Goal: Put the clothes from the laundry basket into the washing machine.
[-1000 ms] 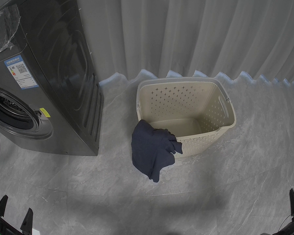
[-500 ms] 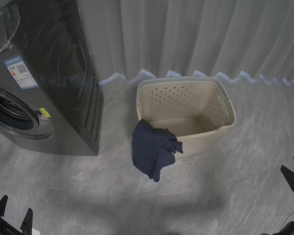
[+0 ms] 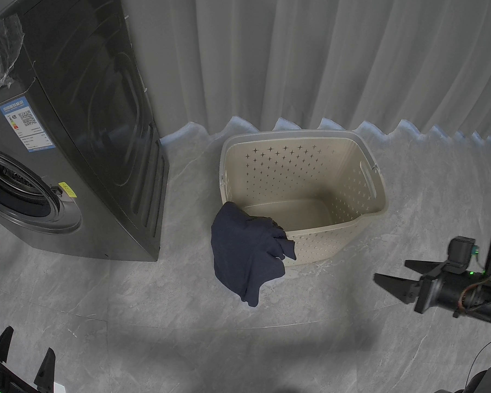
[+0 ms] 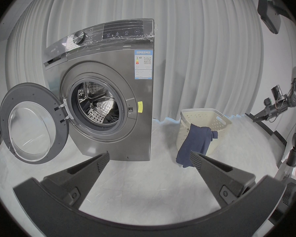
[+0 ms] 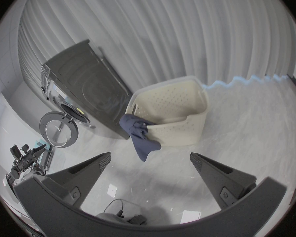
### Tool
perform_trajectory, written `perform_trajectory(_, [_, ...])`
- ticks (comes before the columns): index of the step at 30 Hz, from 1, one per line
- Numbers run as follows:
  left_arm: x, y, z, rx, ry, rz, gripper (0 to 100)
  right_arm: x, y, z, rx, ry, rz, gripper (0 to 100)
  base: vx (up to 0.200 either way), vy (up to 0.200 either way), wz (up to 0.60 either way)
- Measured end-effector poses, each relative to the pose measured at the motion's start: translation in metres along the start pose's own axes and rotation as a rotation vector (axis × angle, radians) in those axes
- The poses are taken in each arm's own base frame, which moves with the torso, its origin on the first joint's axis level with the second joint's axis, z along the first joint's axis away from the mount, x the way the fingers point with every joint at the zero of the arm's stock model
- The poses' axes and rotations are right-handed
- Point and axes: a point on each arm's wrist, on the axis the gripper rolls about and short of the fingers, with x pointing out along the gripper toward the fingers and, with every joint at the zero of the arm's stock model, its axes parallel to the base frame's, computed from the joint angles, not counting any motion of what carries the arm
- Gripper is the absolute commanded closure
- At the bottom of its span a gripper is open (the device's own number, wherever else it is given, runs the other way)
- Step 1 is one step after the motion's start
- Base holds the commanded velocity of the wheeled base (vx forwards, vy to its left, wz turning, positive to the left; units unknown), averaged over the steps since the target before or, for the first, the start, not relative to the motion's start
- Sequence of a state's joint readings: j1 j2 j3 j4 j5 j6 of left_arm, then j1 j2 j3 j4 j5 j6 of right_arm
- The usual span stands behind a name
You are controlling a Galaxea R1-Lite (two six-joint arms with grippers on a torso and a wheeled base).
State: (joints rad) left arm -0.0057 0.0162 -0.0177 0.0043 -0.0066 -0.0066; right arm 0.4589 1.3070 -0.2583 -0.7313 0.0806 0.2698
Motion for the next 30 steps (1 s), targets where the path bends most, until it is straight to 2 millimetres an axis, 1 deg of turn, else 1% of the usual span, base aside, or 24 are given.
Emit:
perform_trajectory(2, [0.000,0.000,0.000,0.000,0.000,0.001,0,0.017,0.006,-0.004,0.011,0.027,0.027,0,0.200,0.000,0.00])
perform_trajectory(5, [0.000,0.000,0.000,0.000,0.000,0.000,0,0.042,0.017,-0.013,0.023,0.075,0.062,0,0.000,0.000,0.00])
perform_trajectory(8, [0.000,0.000,0.000,0.000,0.000,0.000,0,0.063,0.023,-0.022,0.024,0.104,0.078,0,0.000,0.000,0.00])
perform_trajectory(18, [0.000,0.000,0.000,0.000,0.000,0.000,0,0.125,0.035,-0.039,0.018,0.059,0.098,0,0.000,0.000,0.00])
perform_trajectory(25, [0.000,0.000,0.000,0.000,0.000,-0.001,0,0.153,0.045,-0.055,0.003,0.087,0.100,0,0.000,0.000,0.00])
perform_trajectory(30, [0.000,0.000,0.000,-0.001,0.000,0.000,0,0.170,0.051,-0.061,-0.001,0.073,0.102,0,0.000,0.000,0.00])
